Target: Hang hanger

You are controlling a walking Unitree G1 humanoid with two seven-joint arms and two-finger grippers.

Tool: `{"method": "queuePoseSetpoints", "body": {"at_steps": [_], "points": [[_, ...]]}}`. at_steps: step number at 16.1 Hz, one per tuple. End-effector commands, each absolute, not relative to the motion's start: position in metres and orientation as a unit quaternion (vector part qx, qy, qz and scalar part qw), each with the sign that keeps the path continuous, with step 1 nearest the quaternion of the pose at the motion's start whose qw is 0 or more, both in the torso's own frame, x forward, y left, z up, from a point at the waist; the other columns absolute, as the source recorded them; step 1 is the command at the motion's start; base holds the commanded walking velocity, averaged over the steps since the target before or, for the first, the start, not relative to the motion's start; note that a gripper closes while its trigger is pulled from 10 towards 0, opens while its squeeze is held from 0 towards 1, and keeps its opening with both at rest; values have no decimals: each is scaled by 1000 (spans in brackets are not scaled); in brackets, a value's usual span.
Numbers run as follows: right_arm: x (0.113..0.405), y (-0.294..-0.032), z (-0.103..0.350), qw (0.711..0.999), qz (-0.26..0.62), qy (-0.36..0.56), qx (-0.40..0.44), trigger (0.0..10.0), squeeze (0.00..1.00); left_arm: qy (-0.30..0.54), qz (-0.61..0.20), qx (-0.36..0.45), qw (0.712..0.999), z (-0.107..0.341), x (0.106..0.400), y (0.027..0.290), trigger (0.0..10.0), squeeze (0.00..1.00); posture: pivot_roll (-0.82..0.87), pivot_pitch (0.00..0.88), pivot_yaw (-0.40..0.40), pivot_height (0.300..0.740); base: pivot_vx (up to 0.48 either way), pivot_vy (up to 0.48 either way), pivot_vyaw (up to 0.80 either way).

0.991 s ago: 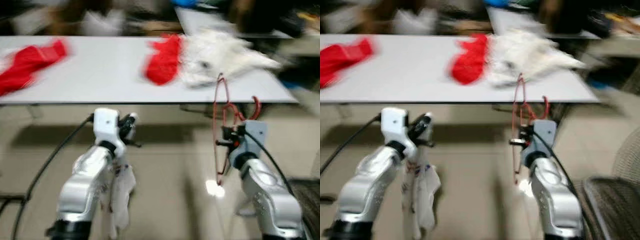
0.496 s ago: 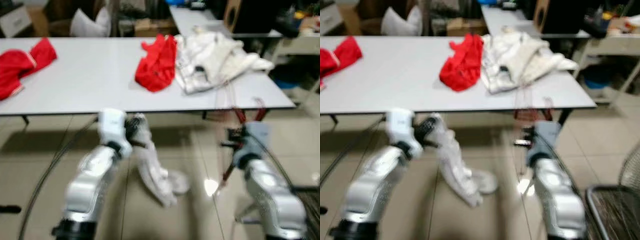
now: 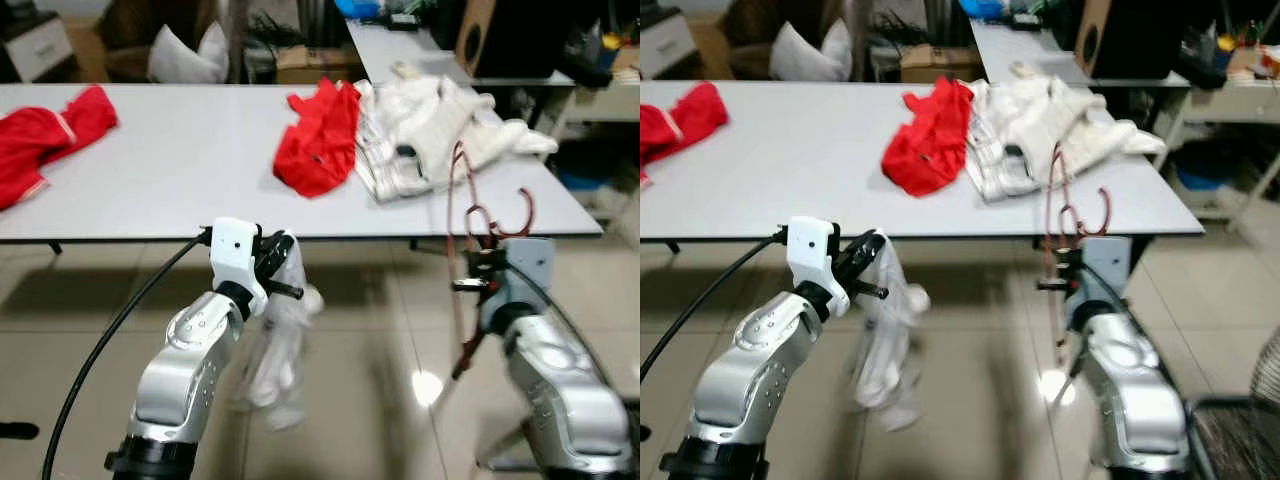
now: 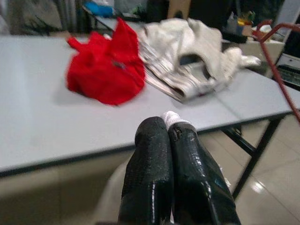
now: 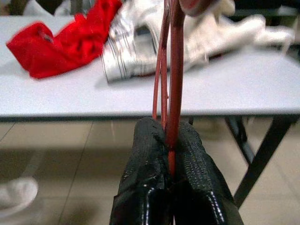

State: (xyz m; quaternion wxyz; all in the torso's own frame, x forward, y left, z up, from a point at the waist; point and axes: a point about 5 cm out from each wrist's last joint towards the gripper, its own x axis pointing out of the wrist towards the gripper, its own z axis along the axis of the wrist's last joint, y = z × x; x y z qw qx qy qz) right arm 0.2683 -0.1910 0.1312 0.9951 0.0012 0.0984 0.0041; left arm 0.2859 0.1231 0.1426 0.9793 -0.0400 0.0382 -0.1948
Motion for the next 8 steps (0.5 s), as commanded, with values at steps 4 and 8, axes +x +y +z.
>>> {"method": "queuePoseSetpoints", "body": {"at_steps": [4, 8], "points": [[276, -178, 156, 995, 79, 53, -22, 10000, 0, 12, -181, -32, 983, 157, 292, 132, 10000, 0, -117, 0, 1, 740, 315, 0, 0], [275, -170, 167, 988, 147, 39, -42, 10000, 0, -4, -169, -29, 985, 166, 296, 138, 10000, 0, -114, 0, -3, 740, 315, 0, 0]]}}
